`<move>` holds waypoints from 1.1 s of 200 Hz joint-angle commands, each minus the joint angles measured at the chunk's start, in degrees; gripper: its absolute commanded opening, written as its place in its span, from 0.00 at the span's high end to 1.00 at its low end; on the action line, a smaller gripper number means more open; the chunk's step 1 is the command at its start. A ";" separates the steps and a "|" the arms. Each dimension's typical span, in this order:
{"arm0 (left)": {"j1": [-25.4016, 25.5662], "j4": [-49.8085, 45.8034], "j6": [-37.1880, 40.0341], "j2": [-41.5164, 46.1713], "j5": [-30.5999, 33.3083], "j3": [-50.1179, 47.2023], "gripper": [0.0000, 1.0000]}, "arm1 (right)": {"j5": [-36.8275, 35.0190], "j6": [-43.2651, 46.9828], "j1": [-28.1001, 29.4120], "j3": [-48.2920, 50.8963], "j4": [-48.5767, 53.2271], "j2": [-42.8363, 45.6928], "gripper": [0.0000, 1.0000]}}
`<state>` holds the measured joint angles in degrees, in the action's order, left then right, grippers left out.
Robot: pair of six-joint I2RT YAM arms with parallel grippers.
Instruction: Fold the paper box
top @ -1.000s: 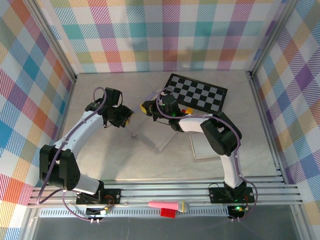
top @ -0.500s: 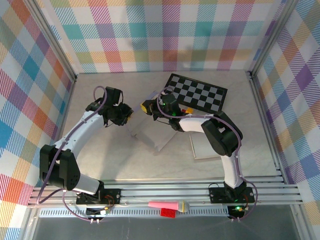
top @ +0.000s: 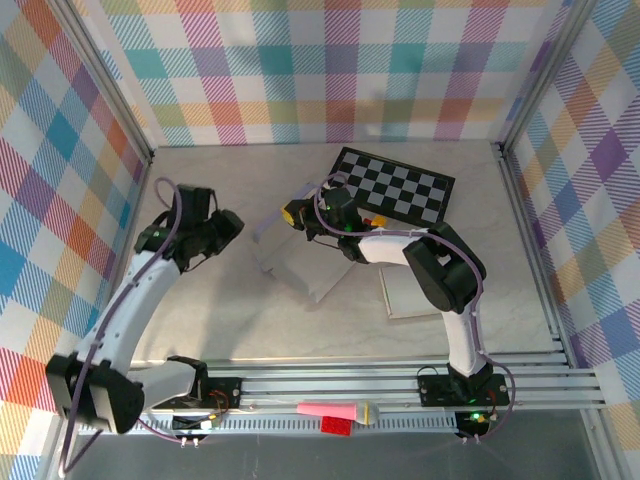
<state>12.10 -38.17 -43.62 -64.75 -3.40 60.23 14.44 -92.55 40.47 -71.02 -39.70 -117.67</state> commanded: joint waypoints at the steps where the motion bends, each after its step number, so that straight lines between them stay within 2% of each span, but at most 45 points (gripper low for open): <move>1: -1.47 4.86 11.08 1.95 -1.01 -7.86 0.74 | 1.07 0.52 -0.25 -0.42 0.31 2.48 1.00; 22: -2.15 12.89 16.89 1.38 -5.57 -14.08 0.77 | 1.45 0.80 -0.32 -0.26 0.50 2.46 1.00; 36: -2.59 15.89 20.99 -0.48 -7.81 -15.24 0.73 | 2.06 0.88 -0.39 -0.34 0.42 2.29 1.00; 59: -3.51 15.45 28.56 -4.95 -9.30 -14.41 0.72 | 2.70 0.73 -0.56 -0.13 0.42 2.09 1.00; 99: -4.54 13.74 38.52 -12.59 -16.85 -12.22 0.70 | 3.38 0.30 -0.87 -0.68 0.15 1.50 1.00; 152: -4.00 16.46 44.02 -14.82 -23.35 -13.24 0.63 | 4.64 -0.85 -1.03 -2.38 -0.11 0.03 1.00; 220: -3.06 17.66 45.88 -16.77 -22.28 -11.76 0.68 | 5.13 -1.61 -0.92 -3.14 -0.44 -0.77 1.00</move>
<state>8.49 -22.09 -0.05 -80.64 -24.62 46.81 18.24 -93.01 39.44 -72.10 -38.85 -117.58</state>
